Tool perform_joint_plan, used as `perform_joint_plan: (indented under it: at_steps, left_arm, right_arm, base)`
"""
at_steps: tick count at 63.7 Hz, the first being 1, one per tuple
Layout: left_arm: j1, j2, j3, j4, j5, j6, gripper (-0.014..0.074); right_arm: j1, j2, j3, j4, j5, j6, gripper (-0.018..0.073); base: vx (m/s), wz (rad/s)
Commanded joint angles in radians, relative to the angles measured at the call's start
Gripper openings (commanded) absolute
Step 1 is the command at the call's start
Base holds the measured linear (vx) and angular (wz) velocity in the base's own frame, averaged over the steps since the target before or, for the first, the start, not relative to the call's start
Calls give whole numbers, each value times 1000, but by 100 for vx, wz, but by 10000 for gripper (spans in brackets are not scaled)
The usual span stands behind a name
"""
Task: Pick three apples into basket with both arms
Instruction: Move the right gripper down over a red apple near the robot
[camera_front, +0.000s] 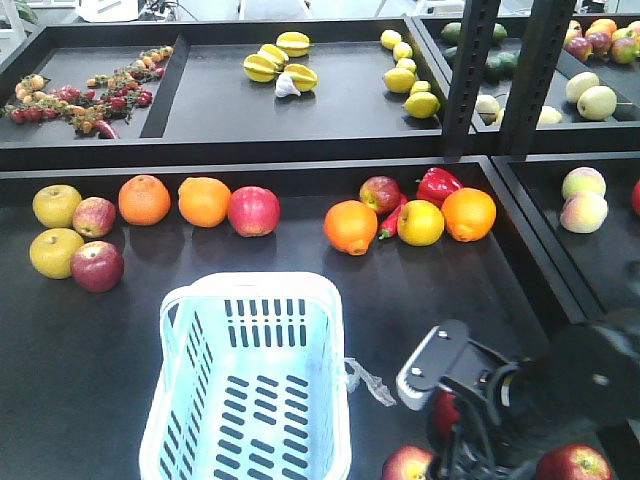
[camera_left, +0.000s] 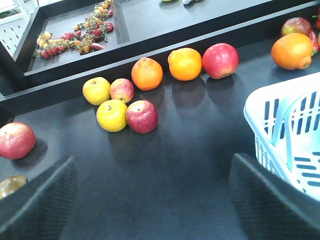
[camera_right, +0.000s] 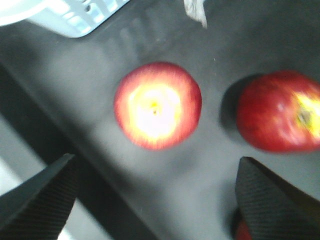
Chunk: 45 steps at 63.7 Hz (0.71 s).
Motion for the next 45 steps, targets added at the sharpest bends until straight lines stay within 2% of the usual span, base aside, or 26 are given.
perform_joint_plan:
  at_steps: [1, 15, 45]
  left_arm:
    - [-2, 8, -23, 31, -50, -12, 585]
    - [-2, 8, -23, 31, -50, -12, 585]
    - [-2, 8, -23, 31, -50, -12, 585]
  right_arm:
    - [4, 44, -55, 34, -46, -10, 614]
    - [4, 154, -117, 58, -65, -13, 613]
    - [4, 272, -117, 65, -64, -15, 613]
  base:
    - [0, 0]
    - [0, 0]
    - [0, 0]
